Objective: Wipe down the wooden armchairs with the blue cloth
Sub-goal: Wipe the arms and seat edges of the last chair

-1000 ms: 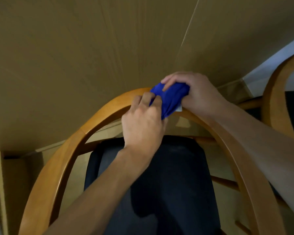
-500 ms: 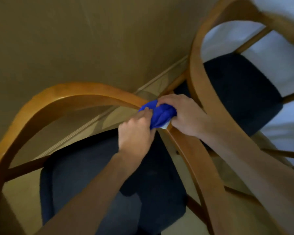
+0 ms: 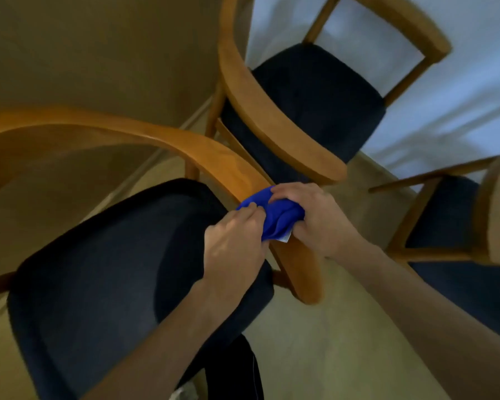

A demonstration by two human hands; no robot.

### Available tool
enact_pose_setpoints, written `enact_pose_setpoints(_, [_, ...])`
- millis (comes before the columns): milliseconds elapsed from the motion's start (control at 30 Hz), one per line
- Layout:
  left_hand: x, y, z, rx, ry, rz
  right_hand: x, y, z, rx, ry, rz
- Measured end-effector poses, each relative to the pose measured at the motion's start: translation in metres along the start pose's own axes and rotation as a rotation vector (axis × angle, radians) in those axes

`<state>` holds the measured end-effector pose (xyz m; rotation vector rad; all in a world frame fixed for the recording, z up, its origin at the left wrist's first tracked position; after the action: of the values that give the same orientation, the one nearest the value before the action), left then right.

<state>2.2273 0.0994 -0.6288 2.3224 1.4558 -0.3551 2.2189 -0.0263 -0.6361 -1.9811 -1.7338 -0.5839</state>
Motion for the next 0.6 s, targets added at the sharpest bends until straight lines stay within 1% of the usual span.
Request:
enact_pose_setpoints(133, [-0.041,-0.056,0.007,0.028,-0.047,0.124,-0.022,-0.075,-0.01,-0.069,-0.018,0.098])
enact_pose_setpoints(233, [-0.057,-0.092,0.012,0.038,-0.063,0.165,-0.029,-0.121,-0.01,-0.126,-0.009,0.164])
enact_pose_setpoints(333, [-0.069,-0.119,0.01,0.037,-0.071,0.222,-0.027,-0.154,-0.011,-0.192,0.012,0.191])
enact_pose_setpoints(400, [-0.071,-0.127,0.013,0.106,-0.095,0.226,-0.025,-0.165,-0.011,-0.179,-0.007,0.198])
enact_pose_setpoints(467, [-0.073,-0.13,0.009,0.171,-0.057,0.264,-0.018,-0.174,-0.017,-0.125,-0.054,0.18])
enact_pose_setpoints(533, [-0.078,-0.126,-0.011,0.171,-0.075,0.299,-0.006,-0.179,-0.031,-0.106,-0.075,0.174])
enact_pose_setpoints(600, [-0.088,-0.117,-0.044,0.115,-0.148,0.308,0.011,-0.182,-0.059,-0.184,-0.044,0.168])
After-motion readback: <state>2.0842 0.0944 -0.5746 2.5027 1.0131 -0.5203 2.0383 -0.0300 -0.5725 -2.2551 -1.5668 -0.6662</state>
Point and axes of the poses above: each hand's wrist, its own y-axis towards the middle knuckle, its own z-axis out of the palm, x = y × z, the point moved 9 cm from there along y, towards the middle knuckle, and after that the axes turned 13 degrees about -x, right-handed, at the moved point
